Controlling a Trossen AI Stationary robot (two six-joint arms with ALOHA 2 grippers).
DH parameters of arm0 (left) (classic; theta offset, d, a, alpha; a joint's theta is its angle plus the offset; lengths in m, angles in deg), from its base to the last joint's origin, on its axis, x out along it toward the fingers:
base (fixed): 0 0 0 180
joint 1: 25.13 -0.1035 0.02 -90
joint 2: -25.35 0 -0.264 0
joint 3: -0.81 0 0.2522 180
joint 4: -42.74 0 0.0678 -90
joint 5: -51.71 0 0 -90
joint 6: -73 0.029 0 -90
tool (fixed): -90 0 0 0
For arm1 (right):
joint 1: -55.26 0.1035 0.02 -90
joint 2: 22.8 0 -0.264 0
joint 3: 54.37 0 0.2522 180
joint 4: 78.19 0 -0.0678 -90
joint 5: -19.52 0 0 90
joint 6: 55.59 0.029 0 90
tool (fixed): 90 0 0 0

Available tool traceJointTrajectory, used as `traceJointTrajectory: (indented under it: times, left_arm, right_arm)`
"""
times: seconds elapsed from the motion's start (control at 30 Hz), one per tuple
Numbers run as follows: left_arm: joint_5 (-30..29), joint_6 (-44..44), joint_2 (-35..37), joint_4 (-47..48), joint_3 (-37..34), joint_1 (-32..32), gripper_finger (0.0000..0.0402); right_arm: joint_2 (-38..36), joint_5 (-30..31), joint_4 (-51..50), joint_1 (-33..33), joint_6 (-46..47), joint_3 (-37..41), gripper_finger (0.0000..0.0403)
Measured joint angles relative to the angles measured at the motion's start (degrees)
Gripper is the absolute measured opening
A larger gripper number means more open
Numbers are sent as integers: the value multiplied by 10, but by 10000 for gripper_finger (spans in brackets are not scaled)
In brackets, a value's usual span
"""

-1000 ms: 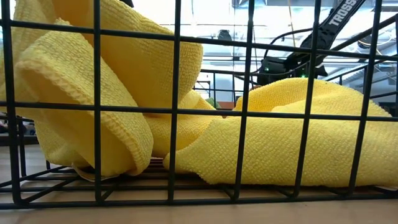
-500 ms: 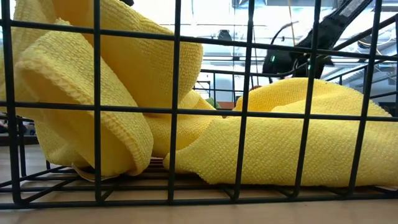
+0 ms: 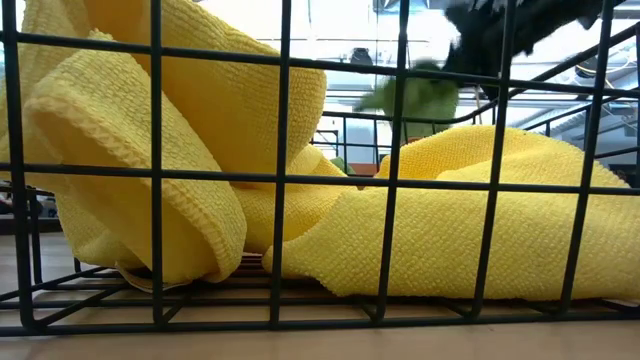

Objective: Sort microfiber towel by color & place in baskets
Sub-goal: Put the green microfiber cloth into the orange bin

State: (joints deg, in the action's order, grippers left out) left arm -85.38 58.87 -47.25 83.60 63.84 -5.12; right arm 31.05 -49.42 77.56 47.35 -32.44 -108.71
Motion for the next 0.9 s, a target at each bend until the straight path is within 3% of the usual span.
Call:
traceJointTrajectory:
  times: [0.23, 0.43, 0.57, 0.73, 0.9]
  left_arm:
    - [0, 17, 0, -31, 0, 0, 315]
    - [-1, 57, 0, -39, 0, 13, 315]
    - [-38, 59, 10, -24, 0, 28, 315]
    - [-56, 77, 32, -16, 0, 33, 315]
    - [-83, 86, 61, 11, 0, 24, 315]
  right_arm:
    - [9, -32, 190, 106, -41, -1, 2]
    - [102, -34, 292, 141, -77, -1, 2]
    - [171, -32, 328, 140, -74, -1, 2]
    - [253, -29, 320, 131, -69, -50, 2]
    - [335, -31, 229, 101, -61, -147, 3]
